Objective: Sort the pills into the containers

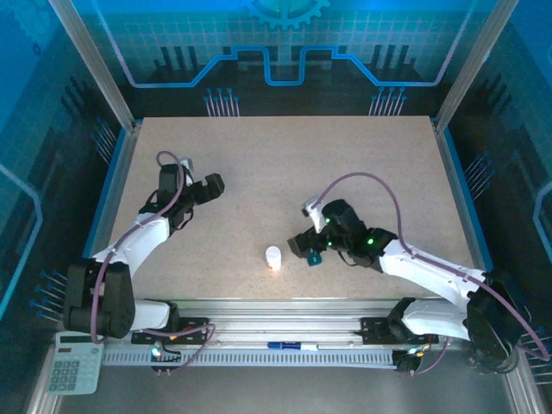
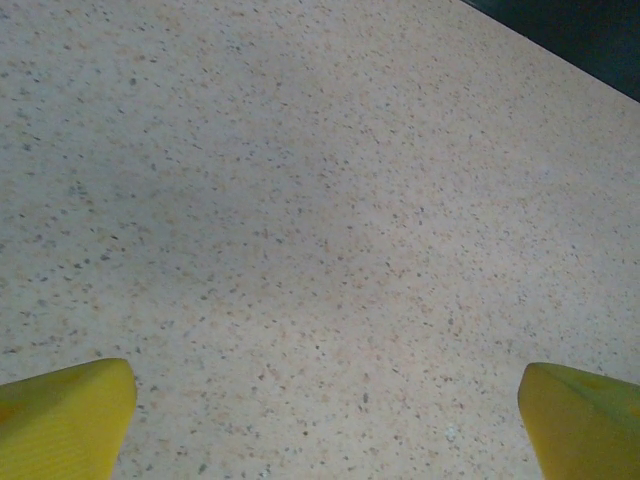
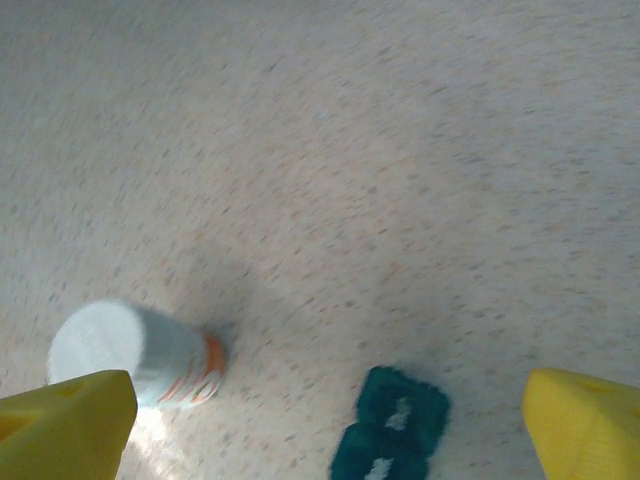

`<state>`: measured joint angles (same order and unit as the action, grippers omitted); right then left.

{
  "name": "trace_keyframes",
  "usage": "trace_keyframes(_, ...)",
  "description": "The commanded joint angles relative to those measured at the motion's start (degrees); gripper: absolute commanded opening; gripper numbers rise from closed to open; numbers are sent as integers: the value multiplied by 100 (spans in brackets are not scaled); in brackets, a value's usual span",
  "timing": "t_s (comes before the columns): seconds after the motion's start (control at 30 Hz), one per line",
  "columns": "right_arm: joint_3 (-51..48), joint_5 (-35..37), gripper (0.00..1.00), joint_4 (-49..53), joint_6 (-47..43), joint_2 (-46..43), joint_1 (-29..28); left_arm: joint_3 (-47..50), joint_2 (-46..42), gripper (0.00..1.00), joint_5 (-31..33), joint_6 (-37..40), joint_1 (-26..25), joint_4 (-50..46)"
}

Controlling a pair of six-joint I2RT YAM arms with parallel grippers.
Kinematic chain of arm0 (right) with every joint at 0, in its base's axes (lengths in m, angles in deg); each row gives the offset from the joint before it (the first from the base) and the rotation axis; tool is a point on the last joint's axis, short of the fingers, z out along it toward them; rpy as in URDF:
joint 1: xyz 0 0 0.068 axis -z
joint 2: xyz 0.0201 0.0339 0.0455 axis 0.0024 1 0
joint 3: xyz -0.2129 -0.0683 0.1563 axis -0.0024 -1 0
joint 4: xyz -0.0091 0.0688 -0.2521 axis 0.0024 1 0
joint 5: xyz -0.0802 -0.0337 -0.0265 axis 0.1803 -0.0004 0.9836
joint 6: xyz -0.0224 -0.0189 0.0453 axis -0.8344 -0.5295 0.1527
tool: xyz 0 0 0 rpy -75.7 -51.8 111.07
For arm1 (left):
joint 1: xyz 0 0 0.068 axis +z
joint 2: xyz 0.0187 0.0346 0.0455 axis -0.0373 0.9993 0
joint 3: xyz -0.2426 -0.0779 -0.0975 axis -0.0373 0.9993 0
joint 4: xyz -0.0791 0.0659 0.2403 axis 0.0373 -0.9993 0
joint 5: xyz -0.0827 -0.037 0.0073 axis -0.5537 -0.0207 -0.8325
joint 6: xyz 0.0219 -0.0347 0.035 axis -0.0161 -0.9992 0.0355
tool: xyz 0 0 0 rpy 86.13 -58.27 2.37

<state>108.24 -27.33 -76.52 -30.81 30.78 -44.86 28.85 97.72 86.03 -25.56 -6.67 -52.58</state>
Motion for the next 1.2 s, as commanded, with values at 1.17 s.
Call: trace_keyframes(1.17,-266,902,78,-2053,-522,2300,-1497,-611,331,99,-89,-124,-302,-232)
